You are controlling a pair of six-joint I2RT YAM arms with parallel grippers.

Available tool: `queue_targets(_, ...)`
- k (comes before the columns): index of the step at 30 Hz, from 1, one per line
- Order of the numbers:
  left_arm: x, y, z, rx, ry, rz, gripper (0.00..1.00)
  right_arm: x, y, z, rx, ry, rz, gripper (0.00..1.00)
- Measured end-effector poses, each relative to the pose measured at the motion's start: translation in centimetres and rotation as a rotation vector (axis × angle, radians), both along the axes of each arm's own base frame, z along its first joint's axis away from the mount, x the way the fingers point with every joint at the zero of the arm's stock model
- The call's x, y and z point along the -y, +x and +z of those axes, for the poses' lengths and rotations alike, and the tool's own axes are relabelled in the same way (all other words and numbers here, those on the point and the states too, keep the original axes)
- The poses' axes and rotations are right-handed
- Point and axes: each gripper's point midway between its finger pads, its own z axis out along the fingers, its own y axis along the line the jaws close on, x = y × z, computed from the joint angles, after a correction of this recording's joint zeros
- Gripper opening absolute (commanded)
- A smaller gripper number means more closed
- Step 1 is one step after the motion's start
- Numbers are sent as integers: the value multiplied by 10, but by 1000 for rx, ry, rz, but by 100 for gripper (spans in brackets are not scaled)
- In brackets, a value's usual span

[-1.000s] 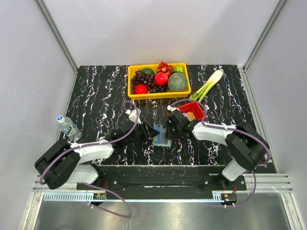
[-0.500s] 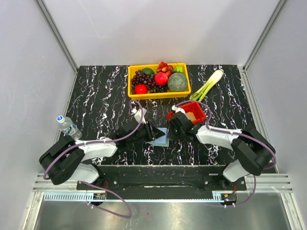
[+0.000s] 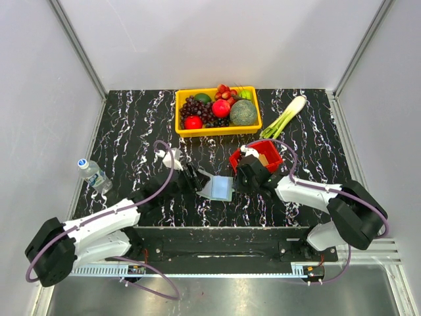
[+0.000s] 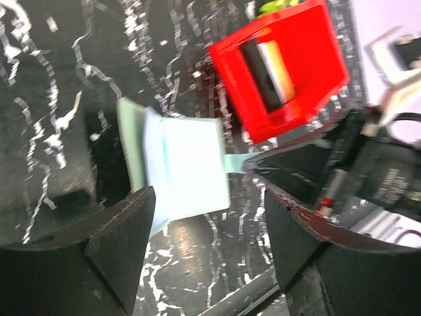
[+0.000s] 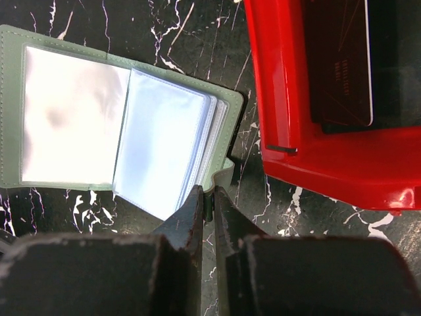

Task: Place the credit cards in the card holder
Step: Close the card holder at the center of the board.

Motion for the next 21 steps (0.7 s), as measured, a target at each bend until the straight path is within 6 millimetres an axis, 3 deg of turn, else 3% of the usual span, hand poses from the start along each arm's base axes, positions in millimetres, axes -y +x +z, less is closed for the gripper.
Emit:
queue_targets(7, -7, -1, -55, -125, 123, 22, 74, -1, -1, -2, -8, 2, 3, 10)
queue_targets(12, 4, -7, -88, -210, 161, -35, 63, 0, -2, -3, -13, 3, 1, 10)
queue_targets(14, 13, -9, -88, -213, 134, -72, 62, 0, -2, -3, -15, 3, -1, 10)
queue_targets(21, 42, -4, -53, -116, -6, -159, 61, 0, -4, -6, -19, 12, -11, 10)
